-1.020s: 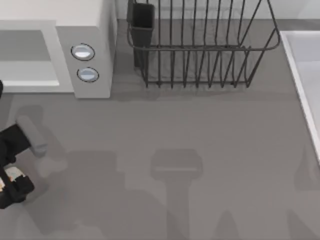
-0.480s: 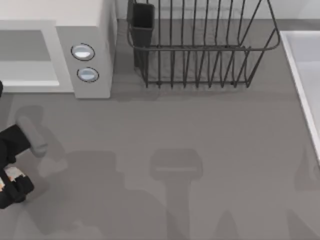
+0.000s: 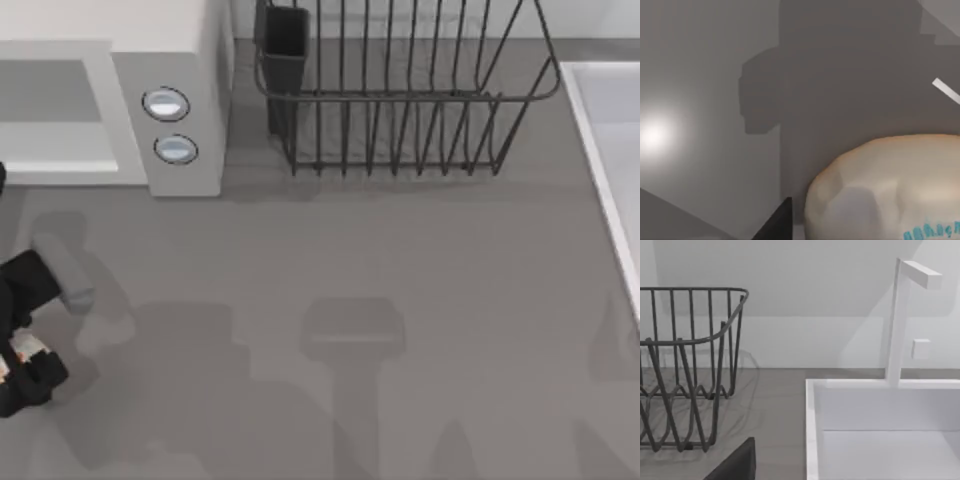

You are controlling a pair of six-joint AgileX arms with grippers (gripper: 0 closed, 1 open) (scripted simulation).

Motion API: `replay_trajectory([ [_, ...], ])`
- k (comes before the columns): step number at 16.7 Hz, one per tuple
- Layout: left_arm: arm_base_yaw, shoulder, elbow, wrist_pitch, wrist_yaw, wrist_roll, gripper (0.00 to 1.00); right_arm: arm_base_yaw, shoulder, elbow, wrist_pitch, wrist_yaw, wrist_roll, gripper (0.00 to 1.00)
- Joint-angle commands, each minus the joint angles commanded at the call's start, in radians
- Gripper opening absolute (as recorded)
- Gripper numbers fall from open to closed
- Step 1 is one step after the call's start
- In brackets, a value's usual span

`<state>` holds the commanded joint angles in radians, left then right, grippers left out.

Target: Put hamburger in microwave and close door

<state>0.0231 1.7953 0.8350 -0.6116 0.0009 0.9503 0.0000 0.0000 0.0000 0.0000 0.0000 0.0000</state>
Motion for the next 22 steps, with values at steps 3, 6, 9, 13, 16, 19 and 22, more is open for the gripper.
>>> replay_trajectory([
  [3,0.0,0.0,0.0,0.0,0.0,0.0,0.0,0.0,0.0,0.0,0.0,0.0,0.0,1.0],
  [6,0.0,0.0,0.0,0.0,0.0,0.0,0.0,0.0,0.0,0.0,0.0,0.0,0.0,1.0],
  [9,0.0,-0.066,0.029,-0.08,0.019,-0.01,0.0,0.0,0.0,0.0,0.0,0.0,0.0,1.0],
  [13,0.0,-0.089,0.073,-0.148,0.019,-0.009,0.0,0.0,0.0,0.0,0.0,0.0,0.0,1.0],
  [16,-0.002,-0.132,0.148,-0.271,0.019,-0.008,0.0,0.0,0.0,0.0,0.0,0.0,0.0,1.0],
  [19,-0.002,-0.186,0.229,-0.406,0.019,-0.012,0.0,0.0,0.0,0.0,0.0,0.0,0.0,1.0],
  [22,-0.003,-0.223,0.281,-0.491,0.019,-0.016,0.0,0.0,0.0,0.0,0.0,0.0,0.0,1.0],
])
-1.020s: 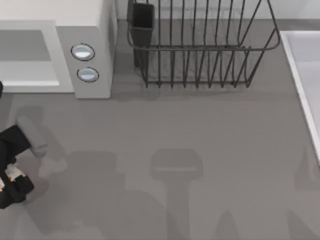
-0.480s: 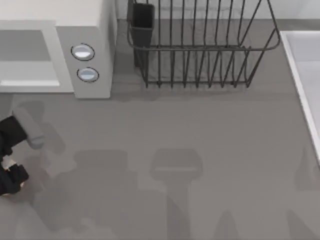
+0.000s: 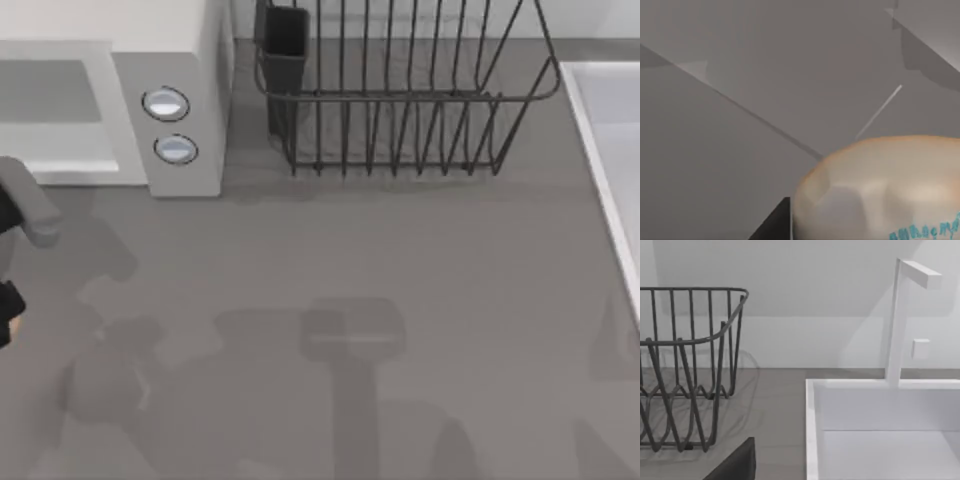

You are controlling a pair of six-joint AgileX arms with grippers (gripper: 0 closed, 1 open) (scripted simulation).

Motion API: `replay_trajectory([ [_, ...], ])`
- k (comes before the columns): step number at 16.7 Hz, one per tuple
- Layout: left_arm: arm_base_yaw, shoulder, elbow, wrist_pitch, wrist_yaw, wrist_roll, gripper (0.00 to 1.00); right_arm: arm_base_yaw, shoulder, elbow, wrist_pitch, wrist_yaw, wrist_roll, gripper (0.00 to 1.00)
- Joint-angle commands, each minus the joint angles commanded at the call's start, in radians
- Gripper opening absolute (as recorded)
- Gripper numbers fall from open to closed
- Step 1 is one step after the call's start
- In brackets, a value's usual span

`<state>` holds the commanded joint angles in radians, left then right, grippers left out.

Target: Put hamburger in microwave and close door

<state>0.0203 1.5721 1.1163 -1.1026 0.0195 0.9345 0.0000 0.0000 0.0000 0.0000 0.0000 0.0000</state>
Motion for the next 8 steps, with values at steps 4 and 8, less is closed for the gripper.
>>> replay_trajectory([
  [4,0.0,-0.005,0.006,-0.009,0.0,-0.001,0.0,0.0,0.0,0.0,0.0,0.0,0.0,1.0],
  [8,0.012,0.006,0.002,0.024,0.003,-0.011,0.0,0.0,0.0,0.0,0.0,0.0,0.0,1.0],
])
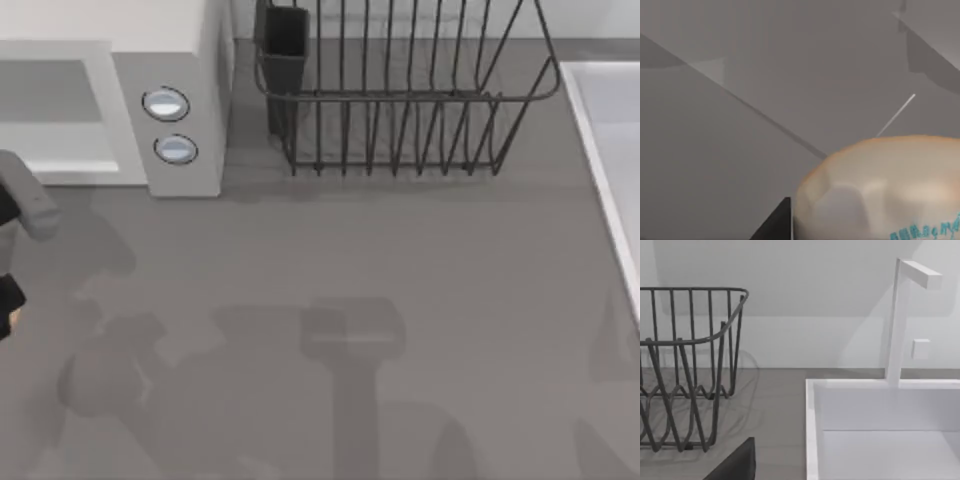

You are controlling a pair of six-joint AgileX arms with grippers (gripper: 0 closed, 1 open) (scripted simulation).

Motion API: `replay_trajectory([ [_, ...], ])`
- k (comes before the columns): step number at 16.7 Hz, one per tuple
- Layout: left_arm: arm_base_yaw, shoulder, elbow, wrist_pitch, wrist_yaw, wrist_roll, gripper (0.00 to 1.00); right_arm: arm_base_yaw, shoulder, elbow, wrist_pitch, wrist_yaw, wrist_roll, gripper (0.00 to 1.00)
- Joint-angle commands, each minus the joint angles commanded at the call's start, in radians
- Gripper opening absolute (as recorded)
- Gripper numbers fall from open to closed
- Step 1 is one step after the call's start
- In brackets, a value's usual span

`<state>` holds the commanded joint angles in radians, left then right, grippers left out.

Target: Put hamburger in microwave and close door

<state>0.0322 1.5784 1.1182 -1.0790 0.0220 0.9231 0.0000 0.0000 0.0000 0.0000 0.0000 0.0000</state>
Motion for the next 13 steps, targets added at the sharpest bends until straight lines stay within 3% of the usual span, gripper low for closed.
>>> replay_trajectory([
  [6,0.079,0.078,-0.027,0.32,0.029,-0.116,0.0,0.0,0.0,0.0,0.0,0.0,0.0,1.0],
  [13,0.168,0.232,-0.142,0.949,0.084,-0.344,0.0,0.0,0.0,0.0,0.0,0.0,0.0,1.0],
])
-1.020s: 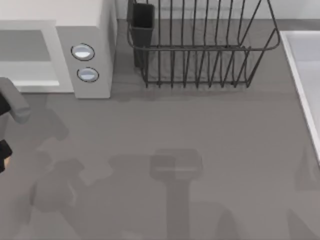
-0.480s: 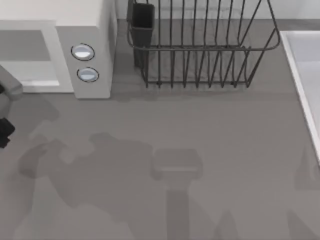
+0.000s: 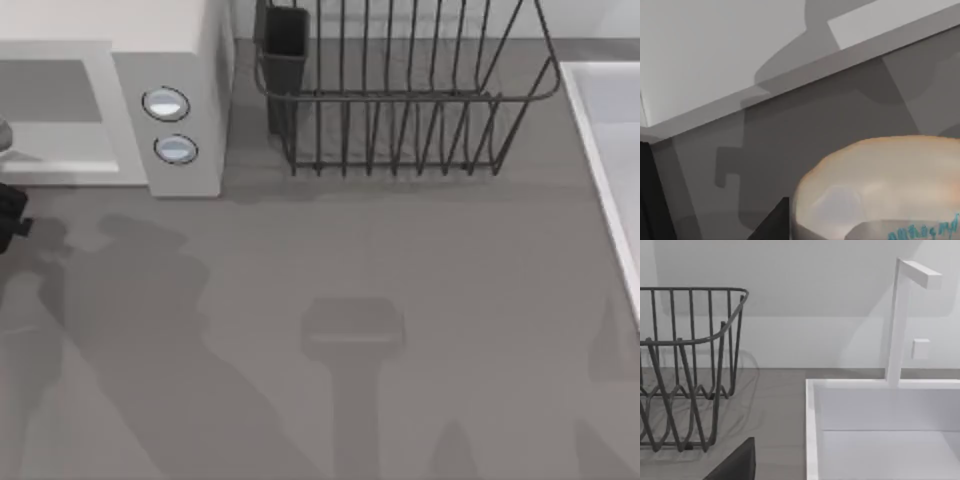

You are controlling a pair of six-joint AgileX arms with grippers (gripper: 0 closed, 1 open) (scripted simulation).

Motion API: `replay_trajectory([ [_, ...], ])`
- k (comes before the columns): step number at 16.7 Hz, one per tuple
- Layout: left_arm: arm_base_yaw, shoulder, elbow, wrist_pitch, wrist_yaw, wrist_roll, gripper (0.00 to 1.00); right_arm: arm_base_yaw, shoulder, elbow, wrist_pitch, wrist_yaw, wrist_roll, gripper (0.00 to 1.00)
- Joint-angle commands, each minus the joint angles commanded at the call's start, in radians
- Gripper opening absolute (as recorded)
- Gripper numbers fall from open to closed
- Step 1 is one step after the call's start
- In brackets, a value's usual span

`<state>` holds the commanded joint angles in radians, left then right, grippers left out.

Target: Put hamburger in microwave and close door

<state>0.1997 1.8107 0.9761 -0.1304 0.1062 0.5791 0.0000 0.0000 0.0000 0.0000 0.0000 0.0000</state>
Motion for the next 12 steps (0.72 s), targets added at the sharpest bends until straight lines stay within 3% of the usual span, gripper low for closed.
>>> replay_trajectory([
  [7,0.032,0.147,-0.143,0.677,0.077,-0.278,0.0,0.0,0.0,0.0,0.0,0.0,0.0,1.0],
  [12,0.031,0.215,-0.207,0.987,0.13,-0.437,0.0,0.0,0.0,0.0,0.0,0.0,0.0,1.0],
])
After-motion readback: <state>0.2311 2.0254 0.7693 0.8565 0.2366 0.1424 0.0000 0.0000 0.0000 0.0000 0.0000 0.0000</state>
